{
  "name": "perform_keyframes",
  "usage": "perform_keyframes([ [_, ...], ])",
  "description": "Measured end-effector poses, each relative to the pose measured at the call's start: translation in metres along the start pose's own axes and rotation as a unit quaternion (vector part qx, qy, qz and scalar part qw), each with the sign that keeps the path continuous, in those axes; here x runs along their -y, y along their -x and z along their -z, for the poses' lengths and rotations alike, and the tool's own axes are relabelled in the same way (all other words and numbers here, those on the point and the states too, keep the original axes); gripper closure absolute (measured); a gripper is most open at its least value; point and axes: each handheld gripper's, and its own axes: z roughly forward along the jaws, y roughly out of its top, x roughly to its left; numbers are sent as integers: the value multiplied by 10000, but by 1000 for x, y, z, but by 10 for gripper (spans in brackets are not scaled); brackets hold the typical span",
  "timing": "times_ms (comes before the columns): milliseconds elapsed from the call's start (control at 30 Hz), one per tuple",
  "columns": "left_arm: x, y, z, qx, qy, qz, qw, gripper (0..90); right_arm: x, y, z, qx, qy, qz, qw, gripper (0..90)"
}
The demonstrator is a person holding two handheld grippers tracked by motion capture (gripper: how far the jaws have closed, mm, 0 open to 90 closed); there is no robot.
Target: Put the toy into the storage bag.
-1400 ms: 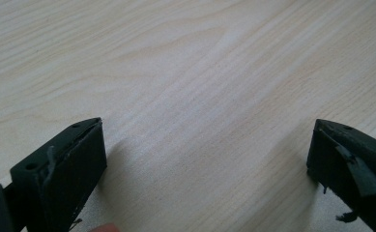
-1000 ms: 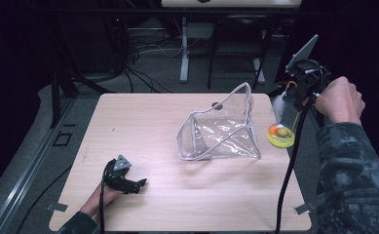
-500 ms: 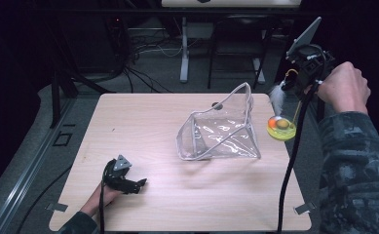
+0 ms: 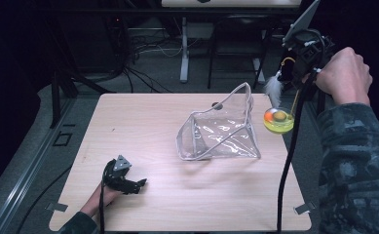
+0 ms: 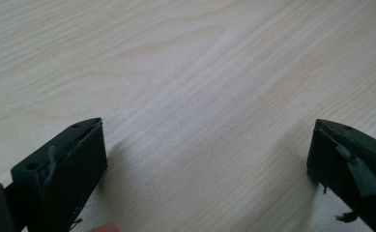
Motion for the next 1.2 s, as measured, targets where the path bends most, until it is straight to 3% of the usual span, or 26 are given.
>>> perform_keyframes([
  [667,0,0,0,1,-1,-2,10000,4,-25,-29,29,24,316,318,9990,875],
  [1200,0,0,0,7,-1,2,10000,4,-51,-73,36,26,492,787,9957,874],
])
